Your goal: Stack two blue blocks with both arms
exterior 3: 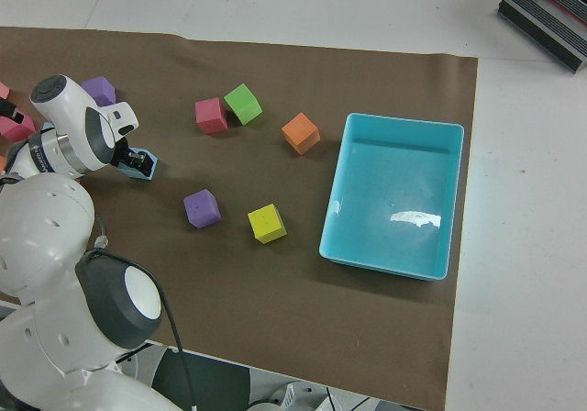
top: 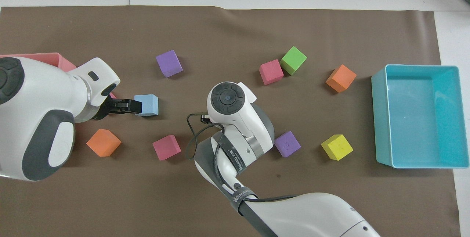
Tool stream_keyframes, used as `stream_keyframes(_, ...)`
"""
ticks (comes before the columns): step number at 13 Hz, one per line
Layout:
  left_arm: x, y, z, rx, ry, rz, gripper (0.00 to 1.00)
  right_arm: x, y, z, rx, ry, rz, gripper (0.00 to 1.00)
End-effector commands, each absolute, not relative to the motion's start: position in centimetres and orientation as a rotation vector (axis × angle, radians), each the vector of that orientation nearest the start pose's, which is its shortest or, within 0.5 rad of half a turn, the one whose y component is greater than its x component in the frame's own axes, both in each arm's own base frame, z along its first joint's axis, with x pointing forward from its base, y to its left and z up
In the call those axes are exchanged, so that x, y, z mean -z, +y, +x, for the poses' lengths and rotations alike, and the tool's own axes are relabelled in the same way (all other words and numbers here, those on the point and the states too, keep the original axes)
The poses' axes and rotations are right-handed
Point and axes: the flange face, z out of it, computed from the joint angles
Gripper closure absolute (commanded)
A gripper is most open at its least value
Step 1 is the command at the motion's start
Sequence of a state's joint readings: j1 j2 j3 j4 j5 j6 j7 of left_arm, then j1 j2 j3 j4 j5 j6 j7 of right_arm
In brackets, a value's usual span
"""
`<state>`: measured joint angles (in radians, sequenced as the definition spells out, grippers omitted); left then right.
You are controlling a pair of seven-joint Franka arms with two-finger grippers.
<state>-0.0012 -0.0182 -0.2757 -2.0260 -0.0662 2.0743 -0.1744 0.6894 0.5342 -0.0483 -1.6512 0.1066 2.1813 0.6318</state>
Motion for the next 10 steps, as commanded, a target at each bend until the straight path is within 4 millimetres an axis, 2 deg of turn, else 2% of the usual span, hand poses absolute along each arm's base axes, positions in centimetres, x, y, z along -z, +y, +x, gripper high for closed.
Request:
stream_keyframes(1,-44.2,-16.5,53.3,0.116,0.116,-3.201,0.00,-30.5,41.5,53.1,-0.037,0.067,-3.079,0.00)
stream_keyframes(3,-43.3,-16.4,53.5,0.119,0.114,-3.202,0.00,-31.4,41.8,52.9,0.000,0.038,-3.092,0.00)
stream_keyframes(5,-42.3,-16.4,54.0,0.128,0.131,-3.187,0.00,-34.7,41.1,53.3,0.048,0.044,-3.067,0.00)
stream_keyframes(7,-41.6,-16.4,54.2,0.130,0.130,-3.183,0.00,-37.2,40.4,53.7,0.094,0.058,-3.046,0.00)
stream_keyframes(8,-41.4,-16.3,54.3,0.127,0.135,-3.178,0.00,-38.2,39.8,54.0,0.112,0.070,-3.036,0.00)
stream_keyframes(10,-40.7,-16.4,54.4,0.137,0.136,-3.180,0.00,-41.9,38.0,54.6,0.159,0.082,-3.011,0.00)
